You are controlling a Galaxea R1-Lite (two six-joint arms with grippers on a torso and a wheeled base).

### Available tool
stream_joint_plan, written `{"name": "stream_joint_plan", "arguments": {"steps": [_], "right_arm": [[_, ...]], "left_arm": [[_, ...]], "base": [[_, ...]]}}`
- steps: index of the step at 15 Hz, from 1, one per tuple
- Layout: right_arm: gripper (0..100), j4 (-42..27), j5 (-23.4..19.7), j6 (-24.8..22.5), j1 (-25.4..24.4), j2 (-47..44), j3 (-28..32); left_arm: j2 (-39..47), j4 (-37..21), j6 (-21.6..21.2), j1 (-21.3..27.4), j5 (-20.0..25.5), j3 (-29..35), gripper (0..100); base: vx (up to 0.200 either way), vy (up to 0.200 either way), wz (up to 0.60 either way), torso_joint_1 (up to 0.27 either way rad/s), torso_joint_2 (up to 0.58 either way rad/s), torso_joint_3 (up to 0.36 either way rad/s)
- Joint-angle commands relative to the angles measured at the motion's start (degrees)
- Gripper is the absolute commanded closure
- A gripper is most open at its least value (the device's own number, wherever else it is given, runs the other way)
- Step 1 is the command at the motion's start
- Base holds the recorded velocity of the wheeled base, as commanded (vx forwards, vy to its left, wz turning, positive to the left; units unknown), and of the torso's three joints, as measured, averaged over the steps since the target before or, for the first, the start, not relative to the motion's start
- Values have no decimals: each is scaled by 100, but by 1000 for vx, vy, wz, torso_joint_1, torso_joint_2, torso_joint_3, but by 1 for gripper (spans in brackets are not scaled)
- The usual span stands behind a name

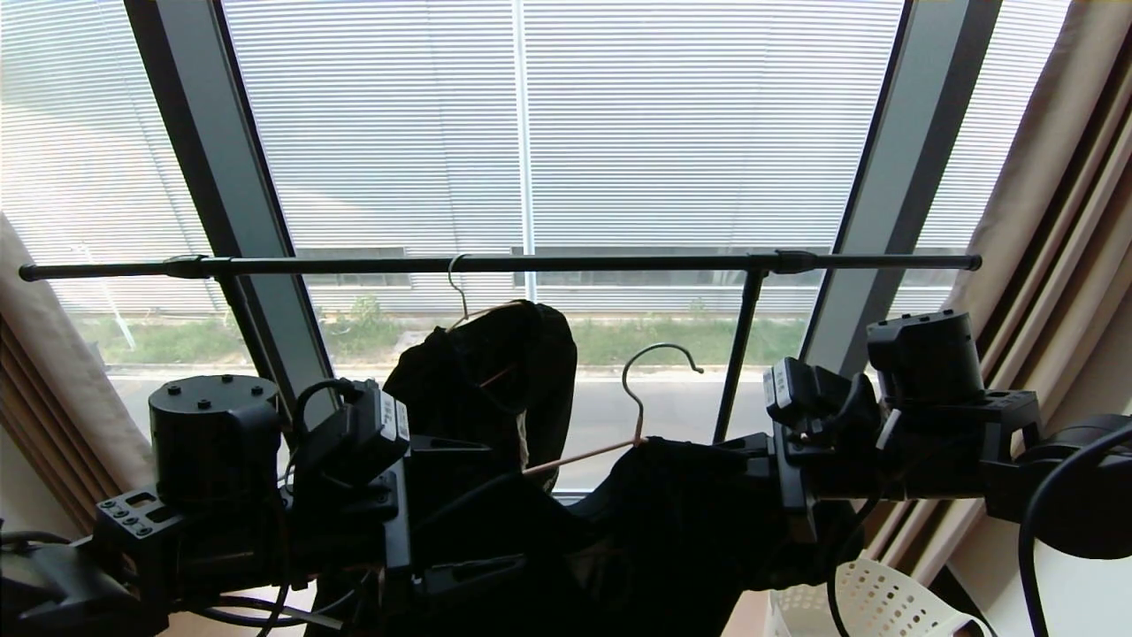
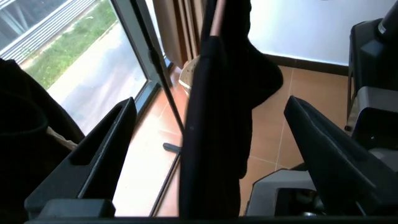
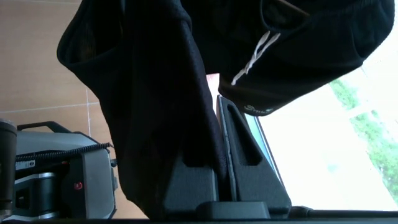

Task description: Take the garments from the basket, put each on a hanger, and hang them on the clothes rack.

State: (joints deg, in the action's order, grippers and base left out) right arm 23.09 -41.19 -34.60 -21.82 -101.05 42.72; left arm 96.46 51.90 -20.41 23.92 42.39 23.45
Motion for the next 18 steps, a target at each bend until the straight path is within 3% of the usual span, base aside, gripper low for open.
{"name": "stream_joint_plan", "arguments": {"steps": [1, 6, 7, 18], "right_arm": [[100, -6, -3, -3, -59, 50, -18], [100, -6, 6, 6, -129, 103, -53], [100, -6, 6, 6, -138, 94, -53], [100, -6, 6, 32, -112, 6, 35]], "left_arm": [[268, 251, 19, 60, -11, -25, 0], [364, 453, 63, 157, -11, -104, 0], [364, 479, 54, 148, -11, -113, 100], [347, 576, 72, 87, -20, -139, 100]], "base": [[0, 0, 0, 0, 0, 0], [0, 0, 0, 0, 0, 0], [0, 0, 0, 0, 0, 0], [0, 0, 0, 0, 0, 0]]}}
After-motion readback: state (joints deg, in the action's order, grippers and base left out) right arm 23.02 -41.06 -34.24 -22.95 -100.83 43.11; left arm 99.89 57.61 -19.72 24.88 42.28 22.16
